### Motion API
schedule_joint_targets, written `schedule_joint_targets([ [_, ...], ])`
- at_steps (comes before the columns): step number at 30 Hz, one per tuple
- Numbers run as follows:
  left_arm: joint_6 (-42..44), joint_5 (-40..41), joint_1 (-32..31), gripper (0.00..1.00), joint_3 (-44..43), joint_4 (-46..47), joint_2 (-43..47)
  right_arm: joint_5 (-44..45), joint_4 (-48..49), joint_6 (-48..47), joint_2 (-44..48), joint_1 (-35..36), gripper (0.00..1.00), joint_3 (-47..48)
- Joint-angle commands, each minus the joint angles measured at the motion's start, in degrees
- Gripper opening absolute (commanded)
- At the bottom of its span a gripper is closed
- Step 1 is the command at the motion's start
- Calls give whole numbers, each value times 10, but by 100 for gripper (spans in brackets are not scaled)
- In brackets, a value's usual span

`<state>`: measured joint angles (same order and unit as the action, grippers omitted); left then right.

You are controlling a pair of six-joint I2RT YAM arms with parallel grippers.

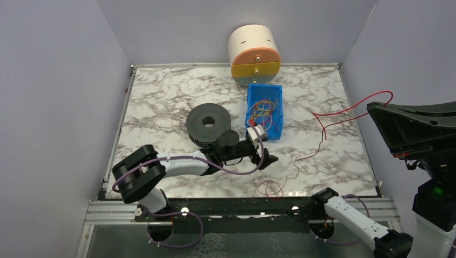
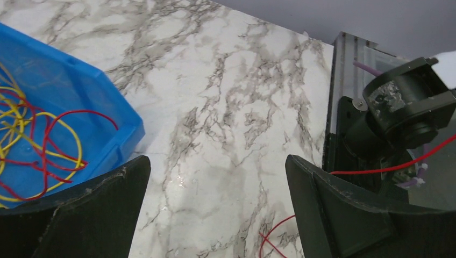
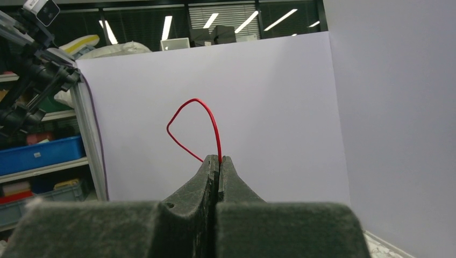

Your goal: Wrap the cables

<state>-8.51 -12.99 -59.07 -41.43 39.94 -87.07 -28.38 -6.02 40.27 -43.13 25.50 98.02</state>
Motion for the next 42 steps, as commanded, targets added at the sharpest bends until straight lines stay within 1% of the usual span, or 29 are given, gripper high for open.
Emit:
schedule_joint_targets([
  [1,1,-72,-11,99,-11,63,-23,8,-29,-5,-9,0,1,25],
  [7,-21,-129,-13,98,9,53,-19,21,-30,-14,-7,0,1,27],
  [13,-31,-168,-21,97,9,-37,-31,32,-35,-28,-10,-1,1,45],
  [18,-3,-146,-50,97,8,-123,-42,38,-34,-34,-12,-1,1,46],
  [25,20,-136,-88,94,-13,-182,-109,39,-28,-31,-12,-1,1,34],
  [30,28,-117,-109,93,-43,-193,-158,37,-29,-32,-12,-1,1,39],
  [38,34,-97,-131,92,-74,-193,-183,41,-40,-39,-7,-1,1,40],
  [42,43,-69,-140,90,-79,-192,-196,44,-40,-42,0,-1,1,31],
])
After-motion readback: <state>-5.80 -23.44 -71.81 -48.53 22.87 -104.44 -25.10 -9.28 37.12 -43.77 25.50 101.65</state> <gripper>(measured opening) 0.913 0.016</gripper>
